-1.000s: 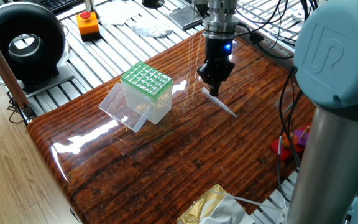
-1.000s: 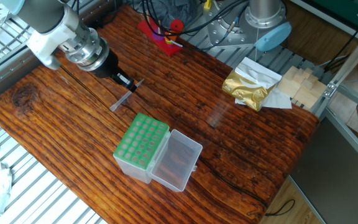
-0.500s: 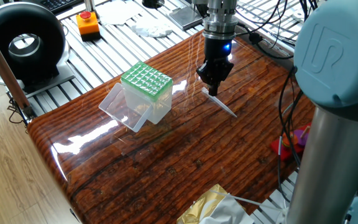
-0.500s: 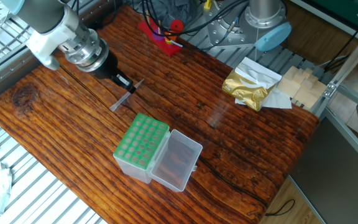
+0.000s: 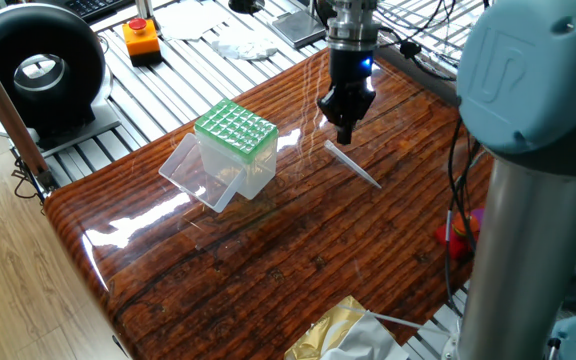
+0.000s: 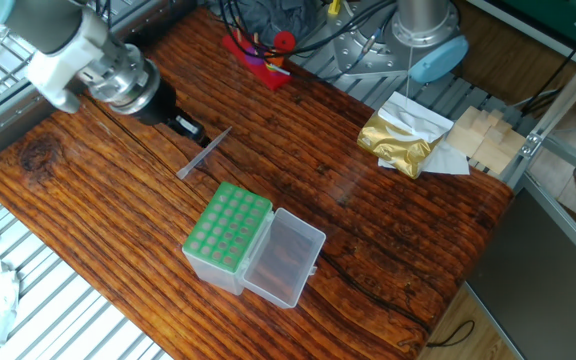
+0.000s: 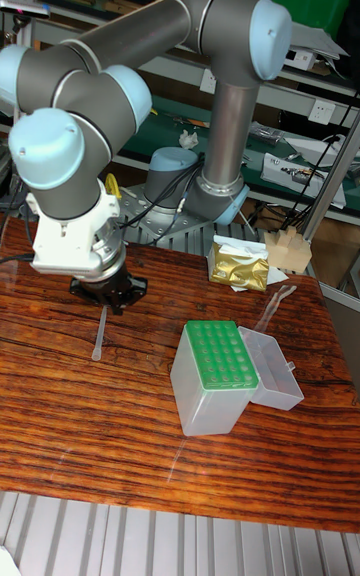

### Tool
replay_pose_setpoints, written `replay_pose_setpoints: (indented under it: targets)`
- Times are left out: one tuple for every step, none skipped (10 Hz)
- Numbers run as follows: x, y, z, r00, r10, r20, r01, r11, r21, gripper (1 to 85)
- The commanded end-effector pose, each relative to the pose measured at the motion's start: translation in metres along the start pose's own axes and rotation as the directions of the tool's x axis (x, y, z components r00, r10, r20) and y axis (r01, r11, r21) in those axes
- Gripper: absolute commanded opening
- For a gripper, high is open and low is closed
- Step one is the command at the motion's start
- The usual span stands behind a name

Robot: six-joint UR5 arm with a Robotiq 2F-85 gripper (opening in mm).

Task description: Insert a large pipette tip into the holder for large pipette tips

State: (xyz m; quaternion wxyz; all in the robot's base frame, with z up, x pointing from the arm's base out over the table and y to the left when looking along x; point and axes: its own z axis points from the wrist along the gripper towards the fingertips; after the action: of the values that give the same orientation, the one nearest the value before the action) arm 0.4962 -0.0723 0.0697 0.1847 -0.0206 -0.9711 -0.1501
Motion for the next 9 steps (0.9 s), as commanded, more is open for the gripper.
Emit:
replay_pose_setpoints:
  targets:
    - [-0.006,0.001,-0.01,1.0,-0.012,-0.017,0.012,1.0,-0.003,12.3]
    - [-0.009,-0.001,-0.008,1.0,-0.012,-0.015,0.012,1.0,0.003,12.3]
    - [-0.014,-0.004,-0.004,1.0,-0.016,-0.011,0.017,1.0,0.01,12.3]
    - [-0.018,-0.006,0.0,1.0,-0.02,-0.005,0.02,1.0,0.012,12.3]
    - [-0.023,-0.01,0.003,1.0,-0.027,0.004,0.027,0.999,0.021,12.3]
    - [-0.026,-0.011,0.006,0.999,-0.034,0.007,0.033,0.999,0.021,12.3]
    - [-0.029,-0.017,0.005,0.999,-0.047,0.009,0.046,0.998,0.036,12.3]
    - [-0.029,-0.019,0.002,0.998,-0.056,0.001,0.056,0.998,0.03,12.3]
    - [-0.03,-0.021,0.0,0.998,-0.063,-0.004,0.063,0.998,0.027,12.3]
